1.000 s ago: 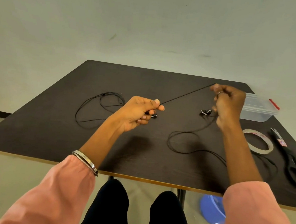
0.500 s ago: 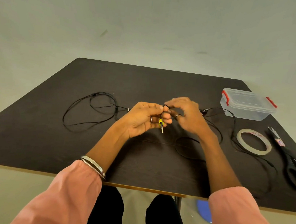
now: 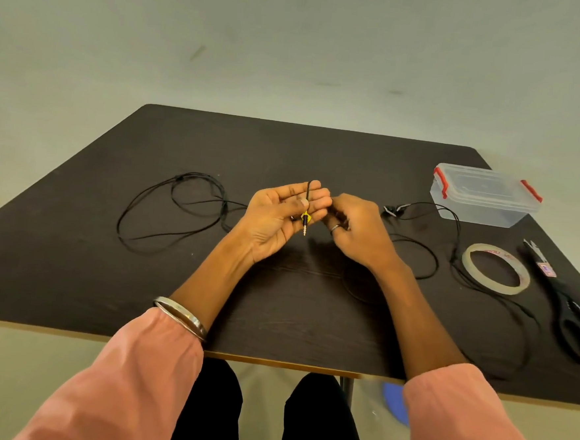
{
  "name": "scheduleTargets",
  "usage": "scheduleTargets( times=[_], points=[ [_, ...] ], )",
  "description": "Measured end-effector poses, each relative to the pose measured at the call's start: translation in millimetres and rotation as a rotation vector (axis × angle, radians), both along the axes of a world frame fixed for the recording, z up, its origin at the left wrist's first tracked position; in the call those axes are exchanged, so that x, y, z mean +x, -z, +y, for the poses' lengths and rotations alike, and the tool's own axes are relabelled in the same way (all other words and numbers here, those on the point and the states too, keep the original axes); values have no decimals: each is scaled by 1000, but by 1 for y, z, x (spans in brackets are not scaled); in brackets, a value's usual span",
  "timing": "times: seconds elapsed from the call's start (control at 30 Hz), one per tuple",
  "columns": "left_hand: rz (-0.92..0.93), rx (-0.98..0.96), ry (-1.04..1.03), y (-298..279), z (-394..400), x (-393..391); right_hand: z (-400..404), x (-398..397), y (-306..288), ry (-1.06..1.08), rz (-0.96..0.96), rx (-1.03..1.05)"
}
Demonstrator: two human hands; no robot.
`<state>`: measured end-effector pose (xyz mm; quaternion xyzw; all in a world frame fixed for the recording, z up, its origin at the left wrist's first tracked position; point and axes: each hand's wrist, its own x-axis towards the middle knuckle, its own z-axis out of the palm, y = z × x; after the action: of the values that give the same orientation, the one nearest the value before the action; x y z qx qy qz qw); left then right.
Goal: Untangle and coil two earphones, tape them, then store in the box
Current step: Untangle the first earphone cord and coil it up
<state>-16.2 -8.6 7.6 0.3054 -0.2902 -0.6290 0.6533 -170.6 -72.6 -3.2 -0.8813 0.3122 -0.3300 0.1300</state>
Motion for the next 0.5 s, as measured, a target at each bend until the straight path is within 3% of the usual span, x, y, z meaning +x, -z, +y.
scheduleTargets(
  times=[0.13, 0.37, 0.5],
  points=[
    [11, -56, -63, 1, -2, 3, 2, -1, 3, -30, 91, -24],
    [-144, -36, 59, 4, 1, 4, -3, -3, 3, 170, -274, 24],
    [-217, -19, 100, 2, 4, 1, -11, -9, 7, 274, -264, 14]
  ],
)
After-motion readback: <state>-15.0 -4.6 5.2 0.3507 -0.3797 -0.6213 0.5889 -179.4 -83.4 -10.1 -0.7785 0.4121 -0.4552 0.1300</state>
